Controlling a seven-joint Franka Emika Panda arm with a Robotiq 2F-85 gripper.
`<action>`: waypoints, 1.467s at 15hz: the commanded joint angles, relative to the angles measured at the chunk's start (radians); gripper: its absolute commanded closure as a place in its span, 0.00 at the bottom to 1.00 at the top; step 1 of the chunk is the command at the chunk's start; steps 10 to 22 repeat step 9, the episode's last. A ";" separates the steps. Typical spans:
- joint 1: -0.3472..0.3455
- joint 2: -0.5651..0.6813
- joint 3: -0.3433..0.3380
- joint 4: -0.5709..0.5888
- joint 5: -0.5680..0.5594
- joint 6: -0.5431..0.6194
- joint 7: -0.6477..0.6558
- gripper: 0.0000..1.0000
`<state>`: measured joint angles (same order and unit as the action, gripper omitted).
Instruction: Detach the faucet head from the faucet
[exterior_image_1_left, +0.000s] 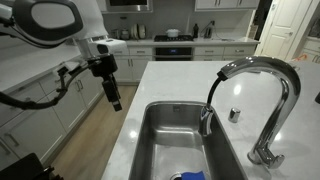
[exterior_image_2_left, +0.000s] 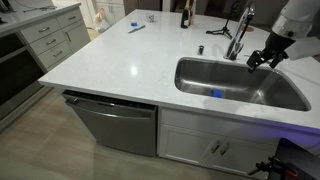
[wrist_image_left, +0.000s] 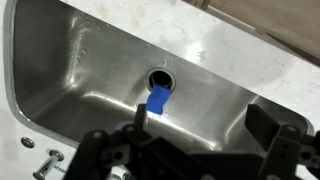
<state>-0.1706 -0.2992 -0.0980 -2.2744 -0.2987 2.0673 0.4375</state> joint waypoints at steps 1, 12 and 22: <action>-0.004 -0.130 0.042 -0.086 -0.011 0.011 0.008 0.00; -0.017 -0.055 0.036 -0.035 0.003 -0.002 -0.004 0.00; -0.017 -0.055 0.036 -0.035 0.003 -0.002 -0.004 0.00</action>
